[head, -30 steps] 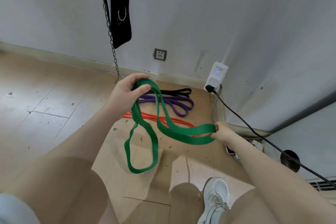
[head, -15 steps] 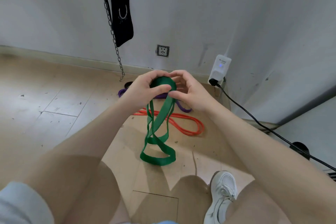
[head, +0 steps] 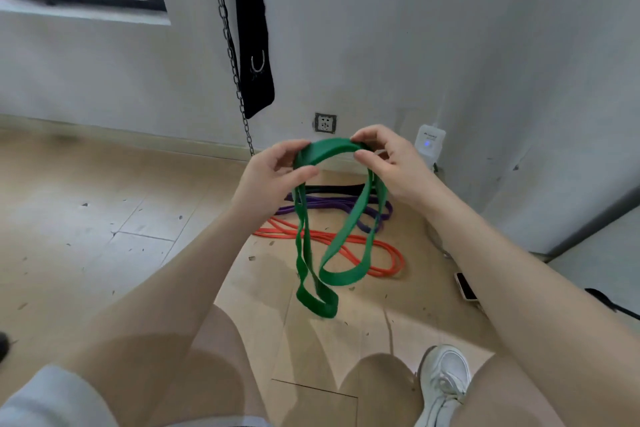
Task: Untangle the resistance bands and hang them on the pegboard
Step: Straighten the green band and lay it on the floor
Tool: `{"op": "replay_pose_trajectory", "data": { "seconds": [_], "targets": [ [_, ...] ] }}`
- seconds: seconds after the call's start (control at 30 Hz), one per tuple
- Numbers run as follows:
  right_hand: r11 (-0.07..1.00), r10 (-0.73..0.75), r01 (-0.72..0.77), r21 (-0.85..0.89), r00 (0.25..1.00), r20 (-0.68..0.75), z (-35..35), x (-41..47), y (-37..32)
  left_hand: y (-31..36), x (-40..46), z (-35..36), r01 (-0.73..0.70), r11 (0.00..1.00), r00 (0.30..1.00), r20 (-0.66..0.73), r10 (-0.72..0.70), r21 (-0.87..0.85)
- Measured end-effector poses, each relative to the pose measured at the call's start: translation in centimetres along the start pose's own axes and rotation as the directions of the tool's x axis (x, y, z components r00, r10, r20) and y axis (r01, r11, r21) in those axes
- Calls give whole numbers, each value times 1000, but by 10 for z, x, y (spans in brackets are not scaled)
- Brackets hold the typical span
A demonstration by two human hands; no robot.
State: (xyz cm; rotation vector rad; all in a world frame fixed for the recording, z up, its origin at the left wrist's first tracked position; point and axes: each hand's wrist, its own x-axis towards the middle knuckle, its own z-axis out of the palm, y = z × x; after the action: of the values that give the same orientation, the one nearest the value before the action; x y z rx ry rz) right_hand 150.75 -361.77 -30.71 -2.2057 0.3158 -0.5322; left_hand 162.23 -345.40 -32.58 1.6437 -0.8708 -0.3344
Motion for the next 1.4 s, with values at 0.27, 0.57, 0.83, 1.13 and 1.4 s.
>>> {"op": "replay_pose_trajectory", "data": {
  "seconds": [0.27,0.57,0.83,1.13,1.4],
  "targets": [
    [975,110,-120,185,992,60,8,-10,2,24,10,17,-18,992,999,28,22,-126],
    [957,119,-104,272,992,-39,23,-11,2,9,4,37,-15,990,1000,20,18,-139],
    [957,91,-72,282,994,-54,32,-10,7,6,12,32,-33,997,999,-24,35,74],
    [941,94,-108,321,994,58,33,-22,30,8,15,55,-45,989,985,-160,67,138],
    [952,300,-271,143,920,-253,44,-61,61,11,16,108,0,989,975,-221,33,149]
  ]
}}
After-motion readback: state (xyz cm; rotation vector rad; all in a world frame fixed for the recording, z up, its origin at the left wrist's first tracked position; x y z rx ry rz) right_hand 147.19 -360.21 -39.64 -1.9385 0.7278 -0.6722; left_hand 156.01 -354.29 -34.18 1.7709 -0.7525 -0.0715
